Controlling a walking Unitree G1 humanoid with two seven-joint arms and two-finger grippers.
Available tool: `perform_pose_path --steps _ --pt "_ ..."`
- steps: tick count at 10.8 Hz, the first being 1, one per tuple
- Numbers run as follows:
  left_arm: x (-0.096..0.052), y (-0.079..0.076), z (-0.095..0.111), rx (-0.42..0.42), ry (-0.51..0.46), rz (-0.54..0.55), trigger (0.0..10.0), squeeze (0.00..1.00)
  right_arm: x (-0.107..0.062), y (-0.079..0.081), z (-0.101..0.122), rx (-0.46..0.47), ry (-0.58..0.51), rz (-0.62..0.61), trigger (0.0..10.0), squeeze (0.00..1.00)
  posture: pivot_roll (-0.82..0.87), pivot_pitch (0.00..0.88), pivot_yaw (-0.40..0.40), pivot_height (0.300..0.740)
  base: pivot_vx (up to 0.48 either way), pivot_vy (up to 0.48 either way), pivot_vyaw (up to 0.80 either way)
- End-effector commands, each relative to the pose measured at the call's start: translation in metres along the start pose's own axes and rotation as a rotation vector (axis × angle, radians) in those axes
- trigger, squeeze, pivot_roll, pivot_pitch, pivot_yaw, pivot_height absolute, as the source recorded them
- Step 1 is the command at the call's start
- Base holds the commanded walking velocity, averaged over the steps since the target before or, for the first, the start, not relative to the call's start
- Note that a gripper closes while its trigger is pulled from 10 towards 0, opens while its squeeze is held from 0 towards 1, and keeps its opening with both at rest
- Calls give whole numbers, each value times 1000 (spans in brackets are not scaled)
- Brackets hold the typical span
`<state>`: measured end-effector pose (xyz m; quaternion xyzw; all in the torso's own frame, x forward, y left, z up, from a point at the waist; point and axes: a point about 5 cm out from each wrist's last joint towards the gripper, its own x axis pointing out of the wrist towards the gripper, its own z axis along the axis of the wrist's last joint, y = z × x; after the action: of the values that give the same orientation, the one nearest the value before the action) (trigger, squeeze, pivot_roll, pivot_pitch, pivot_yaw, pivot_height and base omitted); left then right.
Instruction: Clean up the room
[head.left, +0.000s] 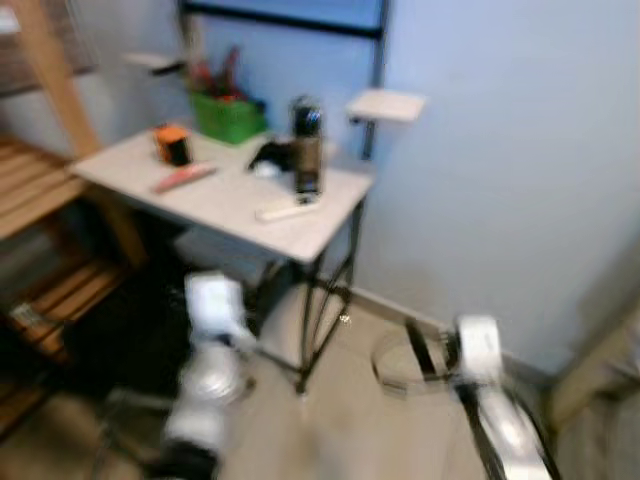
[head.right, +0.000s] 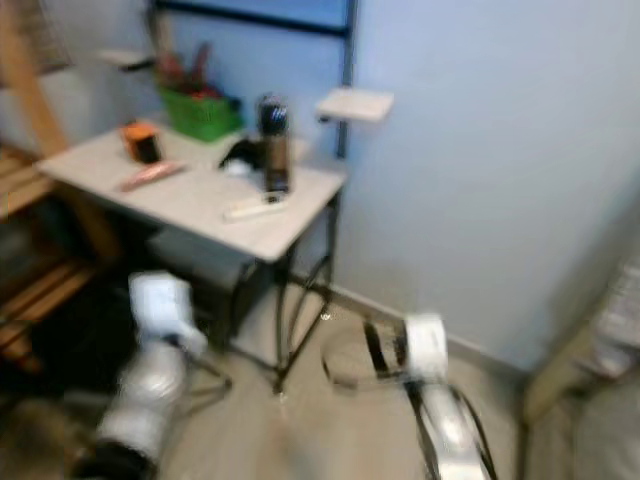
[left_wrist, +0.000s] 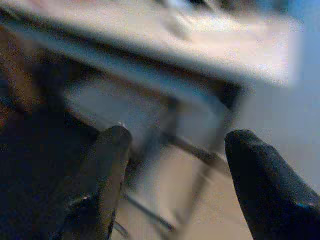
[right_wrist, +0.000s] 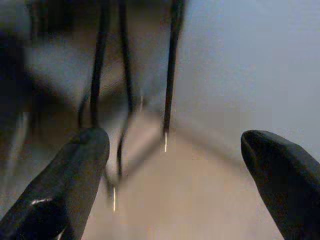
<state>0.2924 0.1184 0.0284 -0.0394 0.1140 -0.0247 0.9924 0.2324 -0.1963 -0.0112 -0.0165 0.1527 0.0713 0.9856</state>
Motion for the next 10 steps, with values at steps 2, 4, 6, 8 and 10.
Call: perform_pose_path --steps 2,4,6,8,10 --pt "-20 -21 -67 -25 394 -178 10000 0 -39 -9 -68 -7 374 -24 10000 0 128 0 -26 740 0 0 0" --pt "-38 14 -97 2 618 4 10000 0 -44 -11 -84 -45 521 -56 10000 0 102 0 -22 740 0 0 0" --pt "-41 43 -97 88 619 211 10000 0 -28 4 -80 -5 590 6 10000 0 61 0 -4 740 0 0 0" --pt "-53 59 -105 200 674 306 10000 0 -23 22 -81 -50 627 97 10000 0 78 0 -15 740 0 0 0" --pt "-58 60 -110 56 688 343 10000 0 -23 21 -81 -44 634 76 10000 0 113 0 -36 740 0 0 0"
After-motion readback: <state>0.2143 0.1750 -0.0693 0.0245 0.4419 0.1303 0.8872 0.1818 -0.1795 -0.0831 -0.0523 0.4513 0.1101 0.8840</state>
